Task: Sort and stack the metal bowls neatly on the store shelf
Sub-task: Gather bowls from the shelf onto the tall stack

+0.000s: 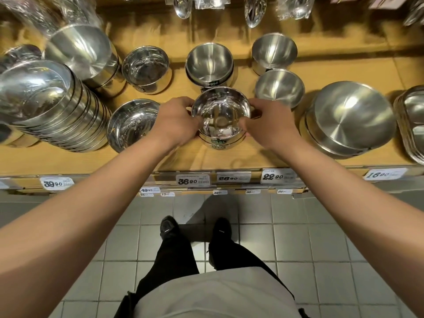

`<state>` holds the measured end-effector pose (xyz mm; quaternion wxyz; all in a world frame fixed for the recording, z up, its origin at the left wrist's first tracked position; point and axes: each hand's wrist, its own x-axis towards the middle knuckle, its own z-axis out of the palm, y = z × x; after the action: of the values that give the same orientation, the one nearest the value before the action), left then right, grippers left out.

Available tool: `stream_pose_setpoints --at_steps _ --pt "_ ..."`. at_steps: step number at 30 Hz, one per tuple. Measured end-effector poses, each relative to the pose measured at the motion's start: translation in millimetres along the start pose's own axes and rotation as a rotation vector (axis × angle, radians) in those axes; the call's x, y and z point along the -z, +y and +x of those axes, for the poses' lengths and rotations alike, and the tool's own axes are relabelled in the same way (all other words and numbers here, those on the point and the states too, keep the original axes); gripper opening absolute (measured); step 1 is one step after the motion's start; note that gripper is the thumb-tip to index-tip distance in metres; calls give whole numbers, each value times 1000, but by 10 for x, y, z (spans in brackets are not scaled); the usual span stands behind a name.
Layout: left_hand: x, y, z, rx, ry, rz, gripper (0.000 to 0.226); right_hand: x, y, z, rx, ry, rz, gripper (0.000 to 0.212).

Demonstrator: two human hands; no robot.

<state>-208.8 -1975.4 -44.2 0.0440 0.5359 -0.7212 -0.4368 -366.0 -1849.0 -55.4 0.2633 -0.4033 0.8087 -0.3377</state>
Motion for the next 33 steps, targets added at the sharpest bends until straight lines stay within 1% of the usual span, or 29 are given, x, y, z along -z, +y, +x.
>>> stream_pose_setpoints --at_steps 2,5,7,10,13,16,21,27,33 --pt "7 -22 1 -16 12 6 38 -8 -31 -12 13 22 -46 40" --pt "13 -38 7 -29 19 14 34 -16 -43 -8 12 32 -81 38" --pt "22 -44 8 -31 17 17 36 -15 -49 0 14 25 -107 30" --pt "46 -47 3 -36 8 34 39 -15 -66 8 9 3 -114 8" --pt "67 -47 -10 -59 6 62 37 -30 -69 16 15 3 -122 17" --pt "89 -46 -27 -83 12 96 34 -43 -71 6 20 12 -123 17" --pt "118 -20 -60 -106 22 134 35 -78 -77 -37 45 39 -137 18" --pt "156 -56 -92 -85 13 132 39 -110 -127 -72 30 22 -91 26" --pt "139 -109 -134 -52 -4 78 41 -128 -173 -70 -7 19 -36 33"
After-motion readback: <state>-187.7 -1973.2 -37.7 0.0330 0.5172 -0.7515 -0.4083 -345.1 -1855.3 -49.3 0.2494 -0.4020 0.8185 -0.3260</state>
